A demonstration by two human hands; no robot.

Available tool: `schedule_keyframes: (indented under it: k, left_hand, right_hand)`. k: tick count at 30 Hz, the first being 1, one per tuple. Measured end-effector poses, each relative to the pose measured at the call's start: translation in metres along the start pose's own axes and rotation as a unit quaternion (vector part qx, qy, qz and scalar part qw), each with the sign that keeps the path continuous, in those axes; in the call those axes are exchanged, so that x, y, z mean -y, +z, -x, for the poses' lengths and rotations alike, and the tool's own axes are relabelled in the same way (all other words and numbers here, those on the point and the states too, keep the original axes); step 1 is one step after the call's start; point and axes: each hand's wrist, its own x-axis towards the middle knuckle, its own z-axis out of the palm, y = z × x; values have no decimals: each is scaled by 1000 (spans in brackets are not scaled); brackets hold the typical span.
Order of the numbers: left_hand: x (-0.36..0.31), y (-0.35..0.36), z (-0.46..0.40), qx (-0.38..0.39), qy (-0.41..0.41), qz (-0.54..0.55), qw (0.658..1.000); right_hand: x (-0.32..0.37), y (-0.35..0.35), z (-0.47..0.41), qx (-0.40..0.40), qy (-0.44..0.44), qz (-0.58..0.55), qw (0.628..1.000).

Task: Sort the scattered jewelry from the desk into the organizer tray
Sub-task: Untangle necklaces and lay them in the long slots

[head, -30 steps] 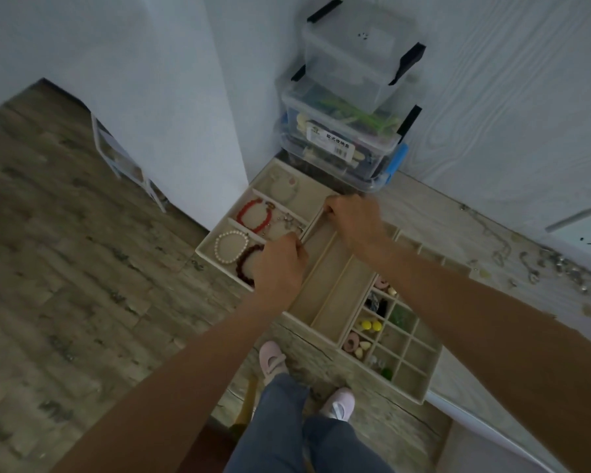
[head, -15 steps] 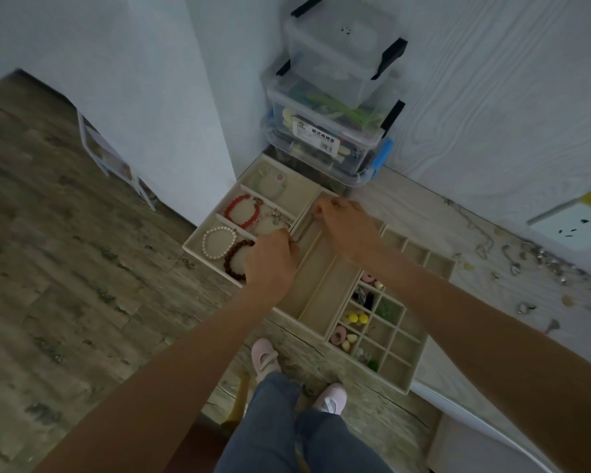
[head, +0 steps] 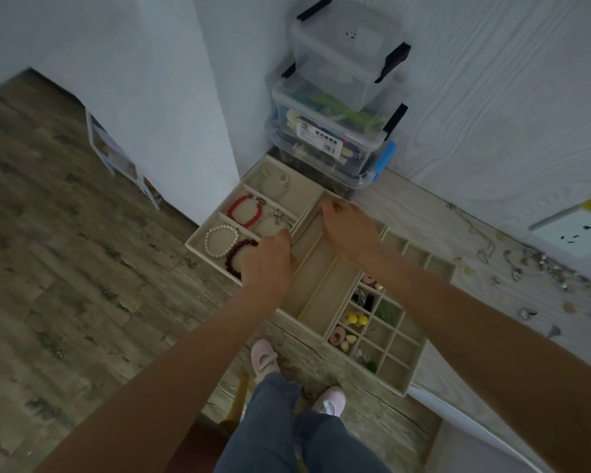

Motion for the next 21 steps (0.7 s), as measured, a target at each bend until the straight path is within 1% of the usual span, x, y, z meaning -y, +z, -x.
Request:
schedule_keyframes:
  k: [2, 5, 8, 9, 11, 14, 17, 19, 21]
  left_hand:
    - [0, -4, 4, 8, 15, -62, 998]
    - [-4, -9, 10, 7, 74, -162, 984]
    - [-6, -12, 20, -7, 124, -222, 967]
    - [-3, -10, 21, -31, 136, -229, 963]
    - [3, -12, 22, -45, 146, -204, 967]
    - [21, -8, 26, -31, 110, -115, 987]
    - [43, -12, 29, -40, 110, -20, 993]
    - [47, -16, 32, -17, 129, -38, 991]
    - [46, -20, 35, 21, 145, -110, 983]
  right_hand:
    - [0, 1, -1, 7, 1, 0, 1000]
    - [-1, 0, -2, 15, -2, -3, 1000]
    - [-1, -1, -3, 24, -1, -8, 1000]
    - [-1, -1, -3, 27, 0, -9, 1000]
    - [-2, -2, -2, 33, -1, -11, 999]
    - [-3, -5, 0, 32, -4, -27, 999]
    - [-2, -5, 2, 31, -2, -38, 999]
    - [1, -5, 3, 26, 17, -74, 997]
    - [3, -6, 3, 9, 24, -99, 995]
